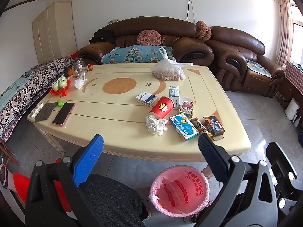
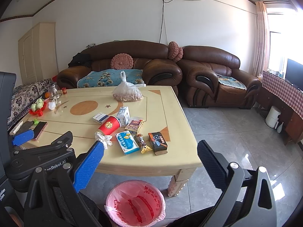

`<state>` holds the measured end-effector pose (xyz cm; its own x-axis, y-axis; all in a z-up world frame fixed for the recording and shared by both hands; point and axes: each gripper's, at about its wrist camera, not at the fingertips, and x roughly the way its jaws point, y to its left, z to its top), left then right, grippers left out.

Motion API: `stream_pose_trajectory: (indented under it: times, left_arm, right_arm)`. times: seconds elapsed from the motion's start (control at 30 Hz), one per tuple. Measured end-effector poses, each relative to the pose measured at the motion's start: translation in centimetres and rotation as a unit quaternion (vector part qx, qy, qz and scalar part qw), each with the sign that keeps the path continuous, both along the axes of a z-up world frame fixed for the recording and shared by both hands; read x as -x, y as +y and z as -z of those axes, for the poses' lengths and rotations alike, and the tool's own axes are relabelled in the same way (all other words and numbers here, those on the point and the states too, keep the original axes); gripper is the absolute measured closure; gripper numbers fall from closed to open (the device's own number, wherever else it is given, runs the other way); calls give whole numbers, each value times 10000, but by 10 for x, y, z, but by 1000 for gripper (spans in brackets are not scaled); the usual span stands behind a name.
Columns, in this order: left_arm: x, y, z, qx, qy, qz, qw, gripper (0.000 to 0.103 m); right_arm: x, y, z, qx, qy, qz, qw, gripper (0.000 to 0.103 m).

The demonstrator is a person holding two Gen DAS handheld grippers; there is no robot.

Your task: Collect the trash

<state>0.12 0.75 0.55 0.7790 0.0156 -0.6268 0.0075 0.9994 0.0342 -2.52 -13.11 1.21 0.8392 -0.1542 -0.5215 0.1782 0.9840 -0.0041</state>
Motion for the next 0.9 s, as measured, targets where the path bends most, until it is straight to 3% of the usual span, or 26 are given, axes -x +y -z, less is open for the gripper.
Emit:
stream_pose_trajectory:
  times: [0.53, 0.9]
  left_arm:
    - [-2, 2, 0, -16, 28, 20, 10000, 5]
    - [-23, 0, 11, -12, 393, 325, 9987, 5]
  right_arm:
    - [-2, 1, 0, -22, 11, -26, 10000, 6]
    - [-30, -23, 20, -272, 328, -21, 9991, 6]
